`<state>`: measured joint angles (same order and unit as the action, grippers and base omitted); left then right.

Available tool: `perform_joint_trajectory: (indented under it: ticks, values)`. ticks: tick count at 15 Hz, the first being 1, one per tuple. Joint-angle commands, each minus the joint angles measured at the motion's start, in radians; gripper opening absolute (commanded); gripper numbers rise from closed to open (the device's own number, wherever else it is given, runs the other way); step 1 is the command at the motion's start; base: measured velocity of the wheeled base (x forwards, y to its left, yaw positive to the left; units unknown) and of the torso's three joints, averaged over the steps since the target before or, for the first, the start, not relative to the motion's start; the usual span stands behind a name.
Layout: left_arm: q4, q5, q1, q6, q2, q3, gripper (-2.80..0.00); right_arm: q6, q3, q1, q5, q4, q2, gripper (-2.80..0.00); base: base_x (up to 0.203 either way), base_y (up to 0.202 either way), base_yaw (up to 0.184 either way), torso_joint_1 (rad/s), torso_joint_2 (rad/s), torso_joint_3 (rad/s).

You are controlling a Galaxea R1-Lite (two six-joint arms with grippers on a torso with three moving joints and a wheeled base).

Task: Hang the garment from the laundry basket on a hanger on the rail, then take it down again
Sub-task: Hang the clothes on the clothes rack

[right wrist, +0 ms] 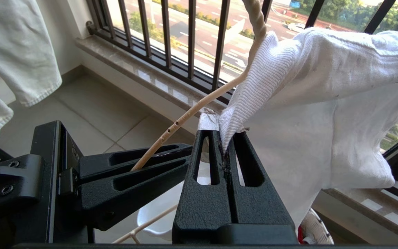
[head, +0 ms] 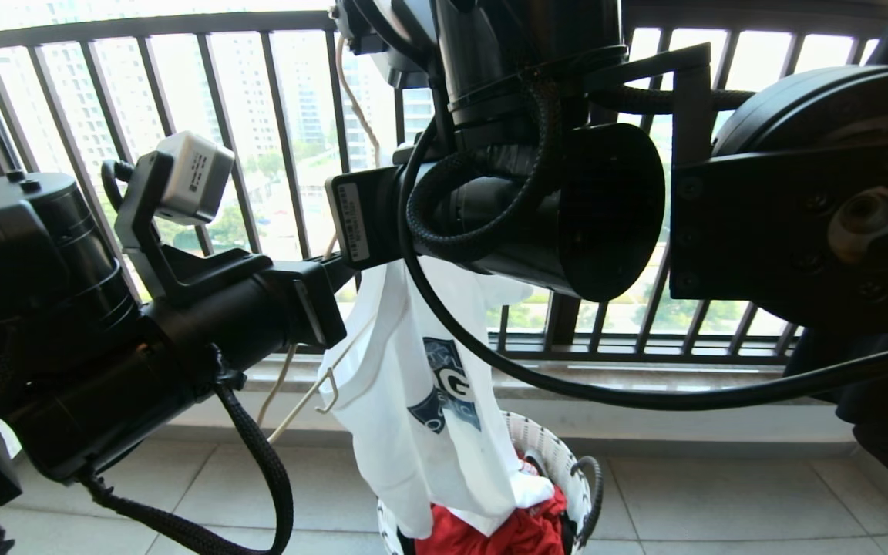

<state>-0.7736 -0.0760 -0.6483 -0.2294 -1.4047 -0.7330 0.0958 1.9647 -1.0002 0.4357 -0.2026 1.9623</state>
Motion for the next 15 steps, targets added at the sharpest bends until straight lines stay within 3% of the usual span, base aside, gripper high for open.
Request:
perform_joint_trajectory:
  ticks: [1, 3, 4, 15]
  values:
    - [-0.027, -0.002, 0.001, -0.002, 0.001, 0.003, -2.8, 0.001, -0.006, 0.0, 0.003, -0.001, 0.001, -2.8, 0.0, 0.0, 0.0, 0.0, 0.0, 0.0]
    - [-0.035, -0.002, 0.001, -0.002, 0.0, 0.003, -2.8, 0.0, -0.007, 0.0, 0.005, -0.001, 0.001, -2.8, 0.0, 0.0, 0.0, 0.0, 0.0, 0.0]
    - [-0.035, -0.002, 0.001, -0.002, 0.001, 0.003, -2.8, 0.001, -0.007, 0.001, 0.006, -0.001, 0.001, 0.0, 0.0, 0.0, 0.0, 0.0, 0.0, 0.0]
    - [-0.036, -0.004, 0.032, -0.002, 0.016, -0.007, -2.8, -0.004, -0.043, 0.002, 0.068, -0.01, -0.047, 0.0, 0.0, 0.0, 0.0, 0.0, 0.0, 0.0]
